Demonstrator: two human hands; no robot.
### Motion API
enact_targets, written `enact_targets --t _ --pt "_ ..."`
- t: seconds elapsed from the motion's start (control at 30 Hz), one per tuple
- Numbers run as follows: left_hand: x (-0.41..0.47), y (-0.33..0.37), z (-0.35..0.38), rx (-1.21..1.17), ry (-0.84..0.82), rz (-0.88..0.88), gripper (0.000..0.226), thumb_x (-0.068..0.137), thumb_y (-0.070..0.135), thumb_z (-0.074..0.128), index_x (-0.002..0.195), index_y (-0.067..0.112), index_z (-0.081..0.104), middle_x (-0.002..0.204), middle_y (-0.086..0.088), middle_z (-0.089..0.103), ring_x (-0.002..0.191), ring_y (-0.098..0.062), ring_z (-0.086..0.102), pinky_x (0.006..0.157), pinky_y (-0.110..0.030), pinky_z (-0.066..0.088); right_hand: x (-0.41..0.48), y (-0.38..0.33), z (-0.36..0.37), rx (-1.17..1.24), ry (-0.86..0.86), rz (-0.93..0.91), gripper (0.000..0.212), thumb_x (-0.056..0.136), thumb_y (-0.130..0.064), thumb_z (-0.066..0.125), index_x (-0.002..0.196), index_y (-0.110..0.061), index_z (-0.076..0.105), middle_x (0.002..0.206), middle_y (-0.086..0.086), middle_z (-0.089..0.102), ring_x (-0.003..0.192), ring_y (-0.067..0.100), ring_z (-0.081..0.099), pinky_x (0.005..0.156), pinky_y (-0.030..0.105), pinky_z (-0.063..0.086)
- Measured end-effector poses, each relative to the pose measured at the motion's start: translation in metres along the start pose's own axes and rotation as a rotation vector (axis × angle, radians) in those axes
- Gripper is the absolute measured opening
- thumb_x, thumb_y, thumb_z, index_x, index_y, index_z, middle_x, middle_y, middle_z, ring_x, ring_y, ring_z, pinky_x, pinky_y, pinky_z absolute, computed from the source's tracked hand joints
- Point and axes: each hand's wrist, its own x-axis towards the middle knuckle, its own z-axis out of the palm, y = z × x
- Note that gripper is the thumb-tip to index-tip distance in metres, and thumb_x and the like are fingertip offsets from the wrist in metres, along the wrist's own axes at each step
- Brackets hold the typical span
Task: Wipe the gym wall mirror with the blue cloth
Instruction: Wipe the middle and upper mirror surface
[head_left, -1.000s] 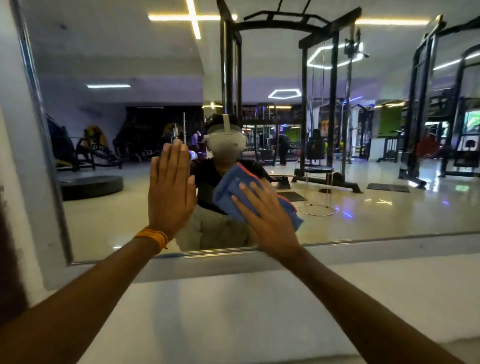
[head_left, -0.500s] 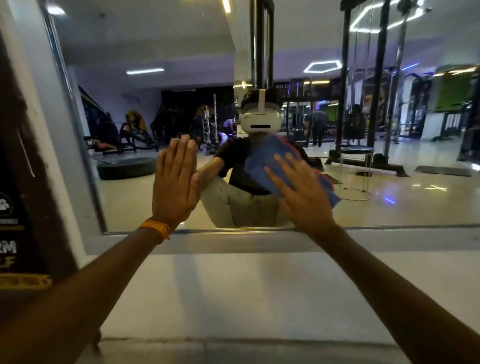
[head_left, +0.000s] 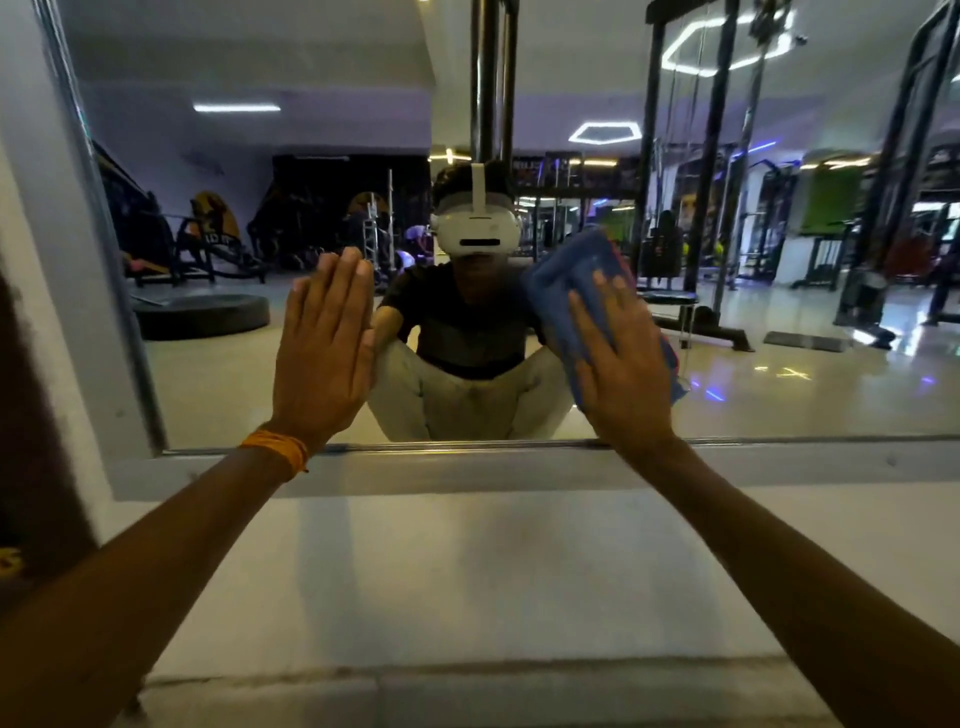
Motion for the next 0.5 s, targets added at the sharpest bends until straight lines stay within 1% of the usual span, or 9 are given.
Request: enact_targets --t 0.07,0.1,0.13,0.17,0.23,0.3,0.37,0.43,0.5 --pt "0.002 0.006 0.003 0.018 0.02 -0.026 0.064 0.108 0.03 0.032 0.162 0.002 0.015 0.17 -0.019 0.011 0.158 -0.035 0.009 0.129 -0.047 0.002 0.001 0.012 -0.016 0.051 0.026 0.267 0.056 0.107 -0.029 0.044 0.16 -0.018 0.029 0.169 0.01 0.018 0.158 0.023 0.007 0.127 0.052 0.017" --pt "0.005 0.012 0.005 0.024 0.025 -0.034 0.064 0.108 0.032 0.03 0.162 0.002 0.015 0.171 -0.018 0.01 0.159 -0.035 0.008 0.129 -0.047 0.001 0.001 0.005 -0.015 0.05 0.029 0.334 0.057 0.108 -0.031 0.043 0.161 -0.019 0.027 0.17 0.011 0.016 0.158 0.022 0.003 0.127 0.052 0.015" --pt "0.012 0.019 0.007 0.022 0.028 -0.024 0.064 0.108 0.033 0.03 0.162 0.002 0.015 0.171 -0.017 0.008 0.159 -0.034 0.006 0.129 -0.047 0.0 -0.002 -0.007 -0.011 0.041 0.016 0.323 0.058 0.109 -0.033 0.043 0.161 -0.018 0.024 0.169 0.013 0.017 0.158 0.024 0.002 0.127 0.053 0.012" --pt "0.02 0.028 0.009 0.017 0.029 0.002 0.064 0.109 0.033 0.031 0.162 0.002 0.015 0.171 -0.016 0.007 0.159 -0.032 0.004 0.129 -0.046 0.0 -0.007 -0.019 -0.005 0.019 -0.011 0.239 0.058 0.109 -0.035 0.041 0.161 -0.016 0.024 0.168 0.017 0.02 0.158 0.03 0.006 0.127 0.053 0.011" --pt "0.045 0.051 0.016 0.006 0.024 0.078 0.064 0.109 0.032 0.034 0.162 0.002 0.016 0.171 -0.016 0.007 0.159 -0.031 0.003 0.129 -0.046 0.0 -0.012 -0.019 0.001 -0.054 -0.09 -0.056 0.058 0.107 -0.039 0.04 0.157 -0.012 0.028 0.162 0.021 0.031 0.153 0.037 0.018 0.125 0.051 0.011" --pt "0.068 0.068 0.022 0.0 0.0 0.129 0.064 0.109 0.032 0.035 0.162 0.002 0.016 0.171 -0.017 0.011 0.159 -0.031 0.005 0.129 -0.046 0.0 -0.003 0.008 -0.006 -0.104 -0.076 -0.123 0.057 0.108 -0.042 0.036 0.156 -0.011 0.03 0.161 0.022 0.034 0.151 0.038 0.022 0.125 0.049 0.01" --pt "0.078 0.076 0.026 0.011 -0.003 0.128 0.065 0.109 0.034 0.032 0.163 0.003 0.014 0.171 -0.016 0.01 0.159 -0.03 0.006 0.129 -0.049 0.004 0.01 0.039 -0.019 -0.053 0.003 0.126 0.059 0.11 -0.046 0.032 0.159 -0.013 0.026 0.165 0.021 0.028 0.154 0.039 0.02 0.127 0.054 0.014" --pt "0.078 0.078 0.029 0.022 0.002 0.118 0.065 0.109 0.036 0.029 0.163 0.003 0.013 0.171 -0.016 0.009 0.159 -0.03 0.005 0.129 -0.052 0.007 0.017 0.064 -0.036 0.039 0.103 0.431 0.06 0.109 -0.046 0.036 0.161 -0.019 0.021 0.168 0.016 0.022 0.156 0.034 0.017 0.124 0.059 0.019" --pt "0.076 0.078 0.03 0.03 0.003 0.125 0.066 0.109 0.037 0.027 0.163 0.003 0.013 0.171 -0.016 0.009 0.159 -0.03 0.004 0.129 -0.053 0.008 0.015 0.055 -0.044 0.061 0.094 0.572 0.062 0.108 -0.042 0.042 0.163 -0.021 0.021 0.17 0.01 0.015 0.157 0.029 0.011 0.126 0.058 0.016"
